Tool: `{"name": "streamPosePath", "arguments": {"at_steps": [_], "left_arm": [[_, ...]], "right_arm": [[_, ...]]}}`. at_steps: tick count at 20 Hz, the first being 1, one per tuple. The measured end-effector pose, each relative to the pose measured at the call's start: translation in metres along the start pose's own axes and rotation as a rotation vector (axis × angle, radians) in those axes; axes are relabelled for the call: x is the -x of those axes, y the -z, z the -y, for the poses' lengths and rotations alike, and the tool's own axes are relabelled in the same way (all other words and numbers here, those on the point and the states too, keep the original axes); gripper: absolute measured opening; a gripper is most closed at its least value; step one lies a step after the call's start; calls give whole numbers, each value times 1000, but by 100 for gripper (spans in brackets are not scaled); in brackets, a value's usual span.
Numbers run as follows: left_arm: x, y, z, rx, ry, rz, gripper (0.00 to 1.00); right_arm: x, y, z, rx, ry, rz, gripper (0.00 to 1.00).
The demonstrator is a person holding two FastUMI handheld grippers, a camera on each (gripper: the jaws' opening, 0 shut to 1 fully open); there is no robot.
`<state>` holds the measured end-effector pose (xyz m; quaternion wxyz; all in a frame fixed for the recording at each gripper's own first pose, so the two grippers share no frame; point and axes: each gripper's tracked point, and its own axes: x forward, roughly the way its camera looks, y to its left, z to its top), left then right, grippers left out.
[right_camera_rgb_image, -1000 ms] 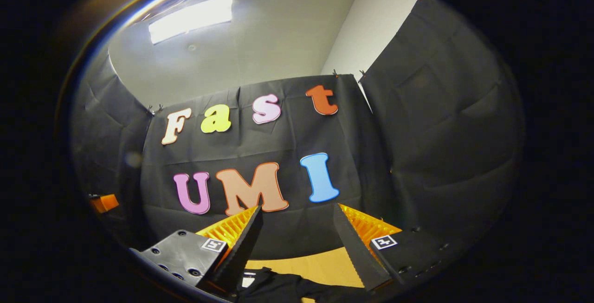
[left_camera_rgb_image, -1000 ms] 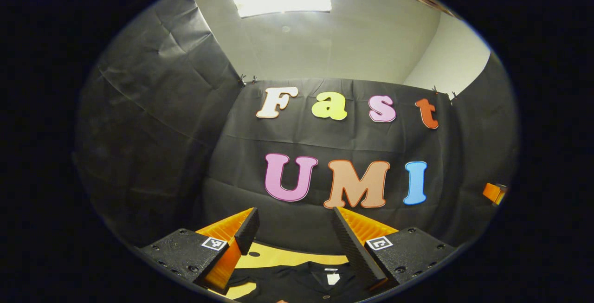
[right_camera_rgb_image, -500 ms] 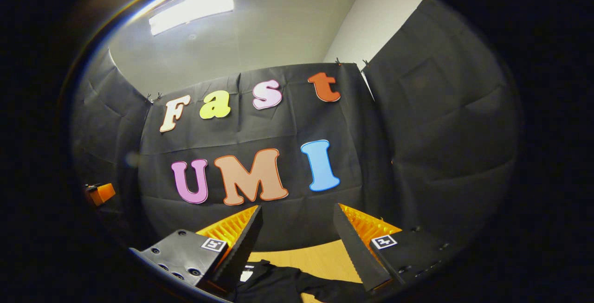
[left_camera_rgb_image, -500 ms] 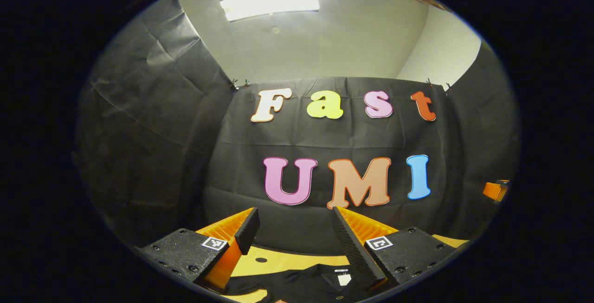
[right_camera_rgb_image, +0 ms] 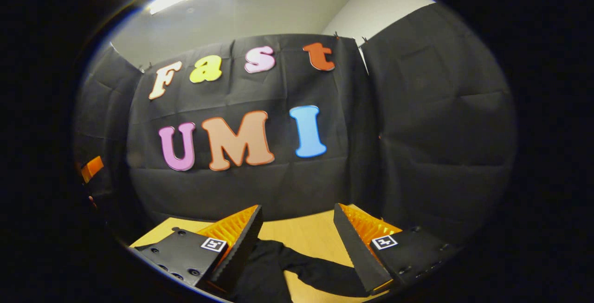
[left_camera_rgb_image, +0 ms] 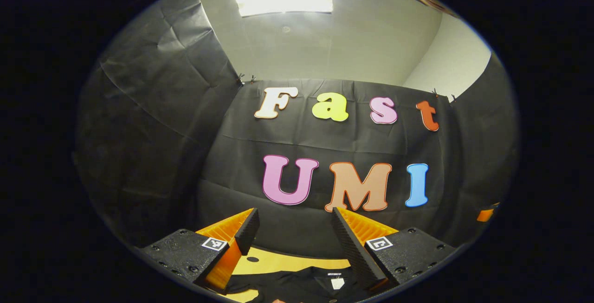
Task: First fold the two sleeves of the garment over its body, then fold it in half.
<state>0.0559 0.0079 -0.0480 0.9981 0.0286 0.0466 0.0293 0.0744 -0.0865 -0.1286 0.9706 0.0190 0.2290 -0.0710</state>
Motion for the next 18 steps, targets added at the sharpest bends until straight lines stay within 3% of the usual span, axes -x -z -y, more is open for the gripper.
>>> {"name": "streamPosePath", "arguments": {"at_steps": [3, 6, 12, 18], "left_arm": [[2, 7, -5, 22, -10, -24, 93], [3, 18, -18, 26, -38, -56, 92], [7, 35, -55, -36, -132, -131, 92], [9, 54, -72, -27, -183, -206, 92]], "right_arm": [[-11, 42, 53, -90, 76, -154, 98], [-18, 95, 99, -103, 140, -277, 98], [-38, 214, 142, -182, 213, -580, 98], [-64, 264, 164, -43, 269, -705, 98]]}}
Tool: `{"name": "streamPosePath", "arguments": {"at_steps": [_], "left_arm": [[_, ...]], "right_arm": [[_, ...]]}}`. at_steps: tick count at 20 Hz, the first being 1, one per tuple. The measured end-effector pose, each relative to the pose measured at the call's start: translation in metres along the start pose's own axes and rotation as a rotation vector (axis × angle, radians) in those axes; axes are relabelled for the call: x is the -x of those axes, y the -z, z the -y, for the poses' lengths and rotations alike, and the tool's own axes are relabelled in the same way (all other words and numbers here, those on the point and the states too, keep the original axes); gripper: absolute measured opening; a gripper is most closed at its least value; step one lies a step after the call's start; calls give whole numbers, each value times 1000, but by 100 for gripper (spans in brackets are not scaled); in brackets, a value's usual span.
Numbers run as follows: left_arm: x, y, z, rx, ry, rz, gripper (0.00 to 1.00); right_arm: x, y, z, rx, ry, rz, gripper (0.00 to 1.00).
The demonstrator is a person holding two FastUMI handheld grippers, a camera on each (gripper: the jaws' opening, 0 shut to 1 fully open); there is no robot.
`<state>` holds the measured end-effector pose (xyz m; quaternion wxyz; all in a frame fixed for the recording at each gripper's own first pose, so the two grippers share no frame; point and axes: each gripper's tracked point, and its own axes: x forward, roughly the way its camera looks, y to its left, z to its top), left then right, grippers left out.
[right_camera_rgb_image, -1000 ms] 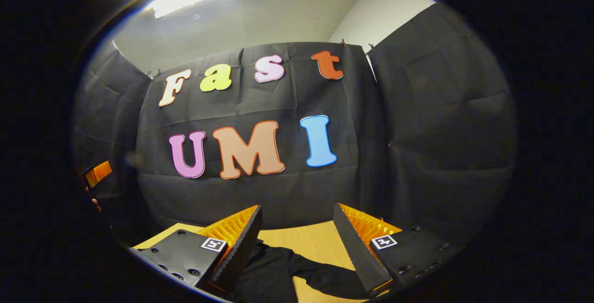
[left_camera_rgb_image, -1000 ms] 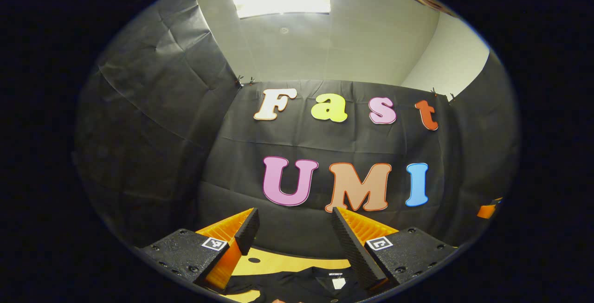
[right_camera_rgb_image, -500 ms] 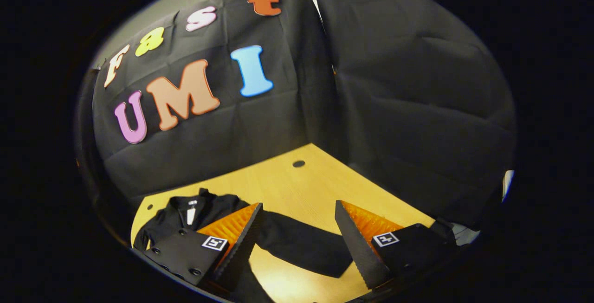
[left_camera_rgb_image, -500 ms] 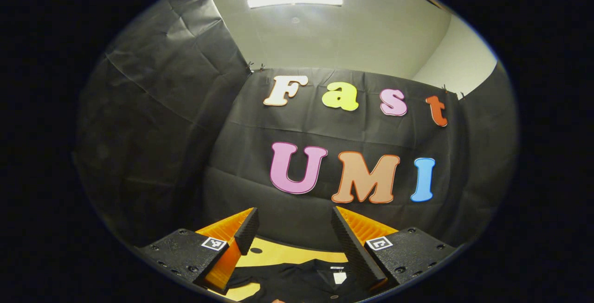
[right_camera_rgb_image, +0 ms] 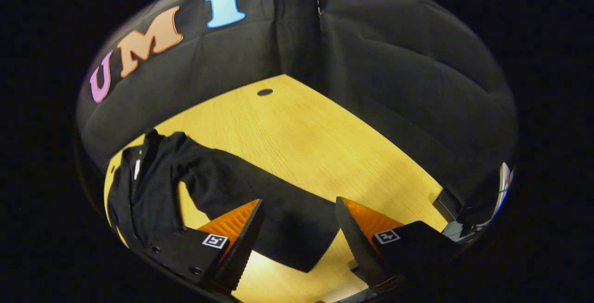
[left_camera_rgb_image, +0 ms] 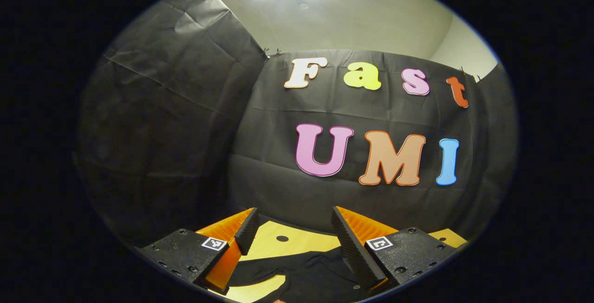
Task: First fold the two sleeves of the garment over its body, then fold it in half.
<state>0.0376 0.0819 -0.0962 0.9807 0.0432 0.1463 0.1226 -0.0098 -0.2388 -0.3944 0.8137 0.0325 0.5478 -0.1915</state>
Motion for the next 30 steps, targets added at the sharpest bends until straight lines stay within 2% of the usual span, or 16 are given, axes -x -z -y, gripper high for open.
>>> {"name": "streamPosePath", "arguments": {"at_steps": [7, 9, 10, 14, 15, 16, 17, 19, 21, 23, 24, 25, 26, 30], "left_arm": [[-3, 8, 3, 3, 0, -31, 92], [-4, 11, 4, 13, -3, -39, 93], [-5, 13, 6, 23, 4, -45, 92], [-9, 23, 20, 44, 32, -76, 93], [-10, 23, 23, 51, 39, -79, 93], [-10, 23, 24, 56, 43, -79, 93], [-9, 23, 24, 58, 44, -78, 92], [-11, 22, 21, 53, 39, -74, 93], [-10, 23, 15, 50, 28, -73, 92], [-9, 23, 10, 55, 18, -74, 92], [-7, 23, 8, 58, 13, -75, 93], [-7, 24, 5, 59, 9, -75, 92], [-7, 23, 2, 60, 3, -74, 92], [-3, 21, -18, 72, -29, -66, 93]], "right_arm": [[-22, 25, 3, 85, 31, -114, 98], [-24, 24, 1, 97, 23, -99, 96], [-24, 25, 3, 92, 19, -88, 99], [-24, 24, -3, 101, -3, -89, 93], [-24, 23, -8, 114, -3, -86, 78], [-25, 25, -9, 122, -13, -91, 73], [-24, 25, -11, 129, -11, -92, 63], [-24, 24, -17, 139, -40, -99, 55], [-25, 26, -25, 139, -78, -101, 36], [-26, 24, -27, 132, -85, -93, 15], [-23, 26, -26, 130, -82, -101, 15], [-23, 24, -27, 131, -83, -94, 8], [-24, 26, -28, 135, -90, -104, 7], [-10, 21, -52, 219, -168, -136, 3]]}}
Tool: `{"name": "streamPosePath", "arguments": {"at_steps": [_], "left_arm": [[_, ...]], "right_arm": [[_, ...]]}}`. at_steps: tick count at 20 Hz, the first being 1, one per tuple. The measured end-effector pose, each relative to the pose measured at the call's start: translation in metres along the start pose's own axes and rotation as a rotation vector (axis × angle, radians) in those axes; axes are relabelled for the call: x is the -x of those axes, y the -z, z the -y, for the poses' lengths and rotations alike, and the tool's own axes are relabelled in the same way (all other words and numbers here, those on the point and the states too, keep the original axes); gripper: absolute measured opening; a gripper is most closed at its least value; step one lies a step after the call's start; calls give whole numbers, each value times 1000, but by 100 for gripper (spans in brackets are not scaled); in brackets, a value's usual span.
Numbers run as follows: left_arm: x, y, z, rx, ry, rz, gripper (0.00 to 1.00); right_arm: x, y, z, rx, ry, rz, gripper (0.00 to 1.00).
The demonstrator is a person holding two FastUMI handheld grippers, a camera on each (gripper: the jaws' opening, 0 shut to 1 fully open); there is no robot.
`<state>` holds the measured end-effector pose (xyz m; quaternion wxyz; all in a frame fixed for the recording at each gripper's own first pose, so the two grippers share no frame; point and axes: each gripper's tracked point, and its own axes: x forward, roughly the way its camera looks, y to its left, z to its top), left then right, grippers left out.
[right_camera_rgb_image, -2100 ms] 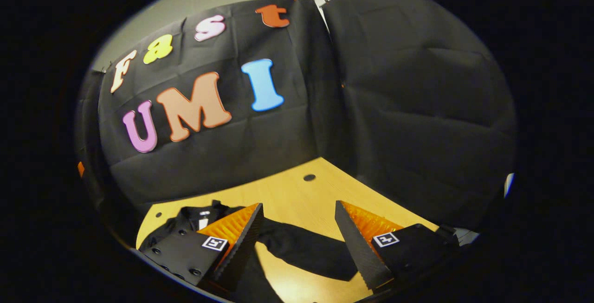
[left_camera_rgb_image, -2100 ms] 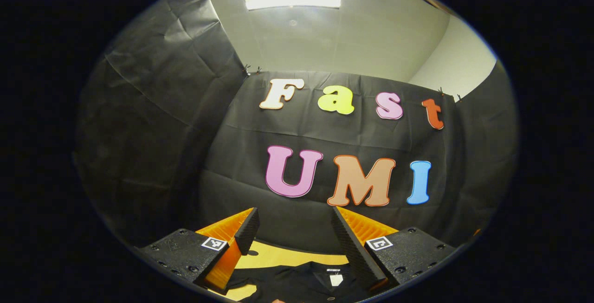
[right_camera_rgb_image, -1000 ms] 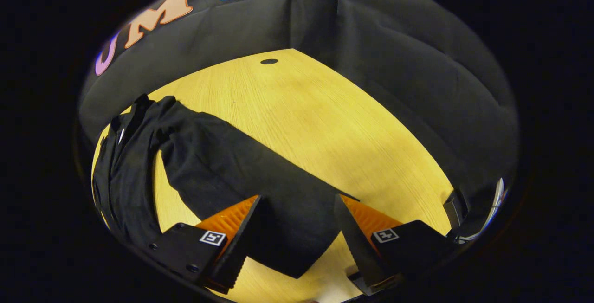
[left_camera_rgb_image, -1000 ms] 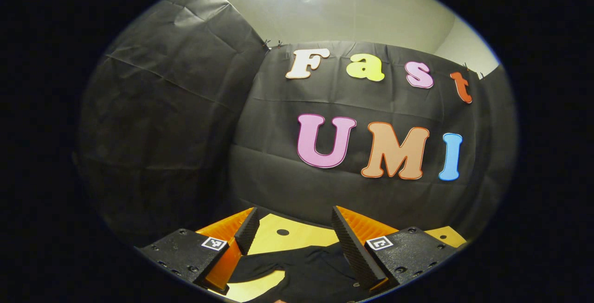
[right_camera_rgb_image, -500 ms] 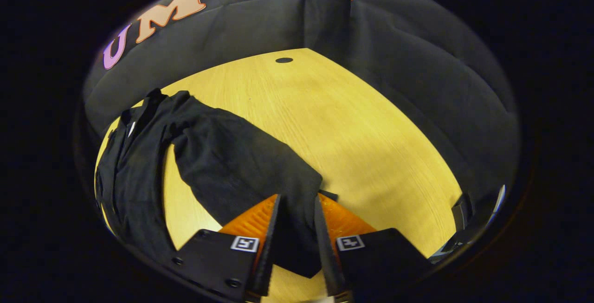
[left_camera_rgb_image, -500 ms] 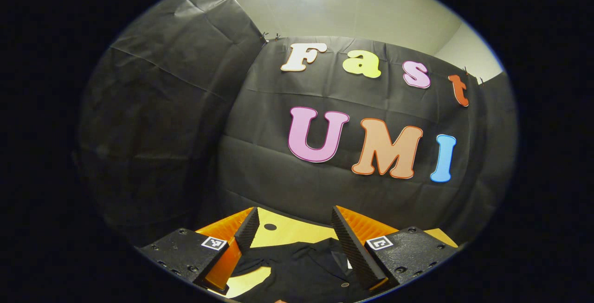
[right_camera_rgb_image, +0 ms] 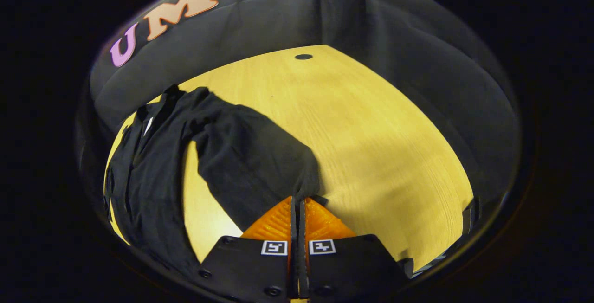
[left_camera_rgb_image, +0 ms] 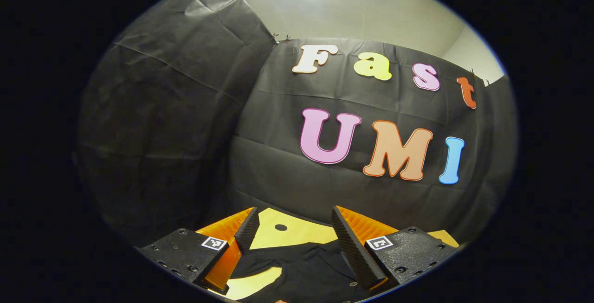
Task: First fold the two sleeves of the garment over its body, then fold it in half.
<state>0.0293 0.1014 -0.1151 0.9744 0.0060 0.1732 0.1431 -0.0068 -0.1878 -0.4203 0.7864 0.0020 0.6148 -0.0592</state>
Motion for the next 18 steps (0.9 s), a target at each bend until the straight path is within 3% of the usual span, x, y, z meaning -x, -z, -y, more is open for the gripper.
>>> {"name": "streamPosePath", "arguments": {"at_steps": [4, 11, 15, 18], "left_arm": [[3, 5, -27, 31, -51, -13, 93], [18, 10, -89, 51, -150, -15, 93], [25, 16, -121, 75, -195, -21, 92], [27, 21, -145, 95, -230, -38, 93]], "right_arm": [[32, -56, -54, 46, -87, 115, 3], [75, -155, -208, 18, -340, 225, 2], [86, -175, -308, 184, -413, 260, 3], [73, -152, -386, 255, -494, 208, 0]]}}
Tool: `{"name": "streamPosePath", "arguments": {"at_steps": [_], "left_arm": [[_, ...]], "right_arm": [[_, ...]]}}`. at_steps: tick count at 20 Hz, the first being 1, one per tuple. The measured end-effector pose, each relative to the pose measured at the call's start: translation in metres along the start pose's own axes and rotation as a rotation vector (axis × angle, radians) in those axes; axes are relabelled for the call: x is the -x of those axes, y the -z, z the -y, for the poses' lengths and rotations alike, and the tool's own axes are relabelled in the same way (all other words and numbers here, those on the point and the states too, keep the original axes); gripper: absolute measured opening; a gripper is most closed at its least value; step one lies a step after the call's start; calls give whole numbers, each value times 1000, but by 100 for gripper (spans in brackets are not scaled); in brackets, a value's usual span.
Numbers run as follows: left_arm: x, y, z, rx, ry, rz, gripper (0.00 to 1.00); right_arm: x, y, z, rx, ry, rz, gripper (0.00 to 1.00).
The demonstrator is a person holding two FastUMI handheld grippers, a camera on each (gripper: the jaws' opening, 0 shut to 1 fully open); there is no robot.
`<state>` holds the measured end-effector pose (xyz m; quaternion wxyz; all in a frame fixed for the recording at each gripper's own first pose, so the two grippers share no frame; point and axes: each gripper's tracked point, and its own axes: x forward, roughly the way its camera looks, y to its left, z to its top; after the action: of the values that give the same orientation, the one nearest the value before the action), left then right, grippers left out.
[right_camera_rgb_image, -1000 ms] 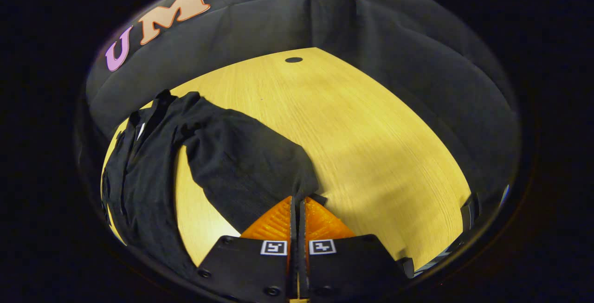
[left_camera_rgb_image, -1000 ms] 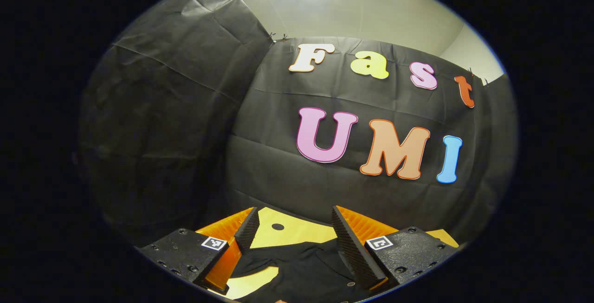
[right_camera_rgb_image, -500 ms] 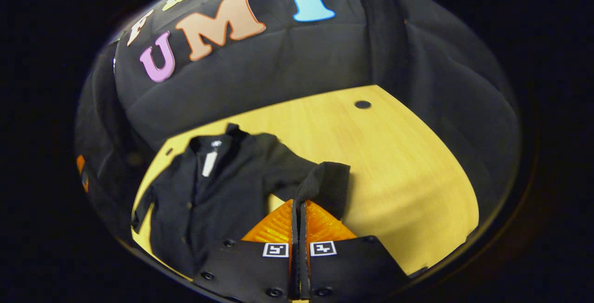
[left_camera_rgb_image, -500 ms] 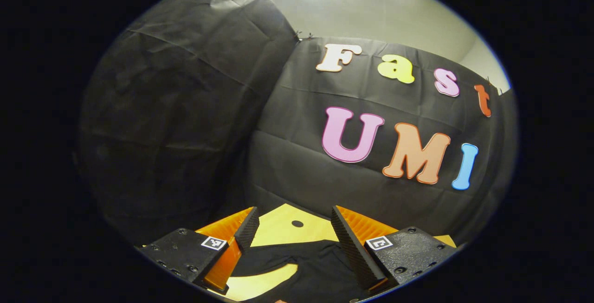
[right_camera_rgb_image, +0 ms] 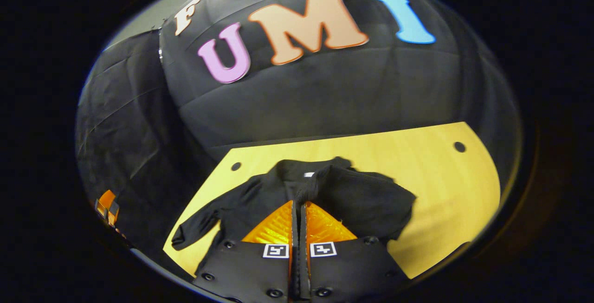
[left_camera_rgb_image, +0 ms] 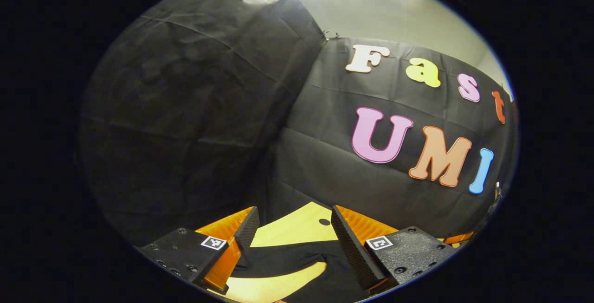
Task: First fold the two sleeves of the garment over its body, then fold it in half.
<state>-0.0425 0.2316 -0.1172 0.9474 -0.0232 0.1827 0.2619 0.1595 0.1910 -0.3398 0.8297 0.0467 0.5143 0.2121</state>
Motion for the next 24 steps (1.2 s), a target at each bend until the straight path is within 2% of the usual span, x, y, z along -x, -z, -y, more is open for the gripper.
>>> {"name": "streamPosePath", "arguments": {"at_steps": [3, 4, 7, 10, 11, 12, 16, 17, 18, 19, 20, 21, 24], "left_arm": [[-2, 0, -20, 4, -28, 2, 92], [-3, -2, -25, -3, -37, 4, 92], [-2, -3, -38, -35, -59, 6, 92], [0, 2, -41, -52, -58, -5, 92], [2, 6, -43, -55, -60, -13, 92], [4, 9, -46, -57, -62, -22, 92], [8, 29, -51, -52, -71, -63, 93], [9, 35, -53, -52, -73, -75, 93], [9, 42, -55, -53, -74, -88, 92], [8, 50, -56, -55, -75, -107, 92], [8, 60, -58, -57, -76, -132, 93], [8, 68, -60, -58, -73, -155, 93], [0, 106, -66, -85, -78, -236, 92]], "right_arm": [[-44, 34, -40, 78, -36, -96, 2], [-55, 48, -46, 105, -37, -127, 0], [-83, 69, -52, 153, -23, -201, 3], [-97, 78, -57, 144, -31, -195, 3], [-101, 76, -59, 132, -36, -191, 10], [-101, 76, -63, 117, -56, -191, 6], [-103, 69, -59, 117, -60, -157, 92], [-101, 67, -59, 124, -63, -150, 93], [-97, 67, -59, 130, -65, -145, 99], [-93, 65, -59, 135, -70, -137, 99], [-87, 63, -60, 136, -72, -130, 94], [-81, 62, -61, 134, -78, -124, 99], [-58, 63, -63, 103, -103, -103, 99]]}}
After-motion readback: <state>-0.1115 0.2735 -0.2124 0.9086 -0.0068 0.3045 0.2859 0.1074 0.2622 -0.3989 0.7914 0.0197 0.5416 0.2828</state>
